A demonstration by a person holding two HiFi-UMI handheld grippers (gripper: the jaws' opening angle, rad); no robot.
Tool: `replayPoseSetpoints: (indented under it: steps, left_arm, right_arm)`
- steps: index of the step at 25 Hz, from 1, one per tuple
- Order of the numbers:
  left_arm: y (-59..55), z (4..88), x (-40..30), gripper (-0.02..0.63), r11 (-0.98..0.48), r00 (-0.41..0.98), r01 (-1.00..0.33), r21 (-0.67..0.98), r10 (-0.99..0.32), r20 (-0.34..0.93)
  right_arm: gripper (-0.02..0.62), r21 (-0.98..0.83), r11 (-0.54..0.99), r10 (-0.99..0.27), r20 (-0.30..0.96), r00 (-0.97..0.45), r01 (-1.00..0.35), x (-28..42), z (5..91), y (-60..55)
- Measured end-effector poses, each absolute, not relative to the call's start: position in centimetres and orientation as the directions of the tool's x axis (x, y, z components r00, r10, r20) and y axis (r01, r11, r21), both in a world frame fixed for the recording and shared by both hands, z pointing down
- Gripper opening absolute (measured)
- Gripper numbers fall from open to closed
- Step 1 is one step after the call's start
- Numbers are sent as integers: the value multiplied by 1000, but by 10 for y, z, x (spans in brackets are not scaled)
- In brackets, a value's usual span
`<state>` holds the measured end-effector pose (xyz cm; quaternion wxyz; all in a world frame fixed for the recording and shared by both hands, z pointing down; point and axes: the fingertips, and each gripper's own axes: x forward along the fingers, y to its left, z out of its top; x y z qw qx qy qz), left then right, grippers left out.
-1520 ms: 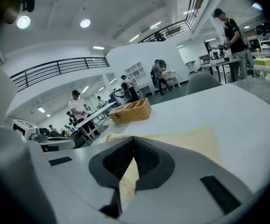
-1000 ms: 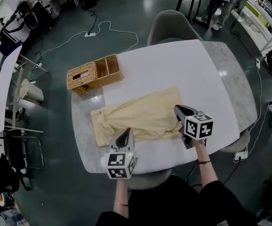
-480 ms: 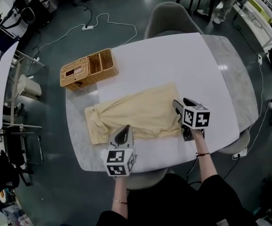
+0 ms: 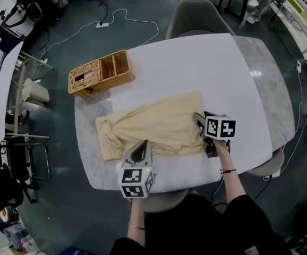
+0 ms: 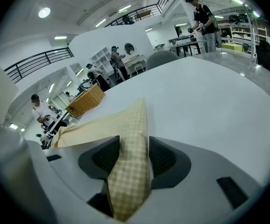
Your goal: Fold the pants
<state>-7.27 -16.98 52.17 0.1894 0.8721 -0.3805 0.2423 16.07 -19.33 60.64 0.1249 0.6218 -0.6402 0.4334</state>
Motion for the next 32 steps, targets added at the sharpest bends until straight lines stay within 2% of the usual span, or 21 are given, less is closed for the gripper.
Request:
replayPoseSetpoints:
  steps: [3,10,13,32]
  left_arm:
    - [-167,522,-75,8,-630,584,-763,143,-579,569]
    - [-164,518,-85,8,-609,567,-782,136,-603,562]
    - [-165,514,-90,8,-597,558,-791,133,-616,556]
    - [-165,498,-145,8,-583,563,-801,139,-654,506]
  right_arm:
    - [194,-407,-156,-676,708,-203,-900,159,610,-192]
    - [68,-396,-102,-676,701,-228,-913,151,604,-194]
    - [37,-379,-91,-679,701,-221,-921,148,597,-195]
    - [29,-434,-115,-749,629,-209,-893,116,531,-195]
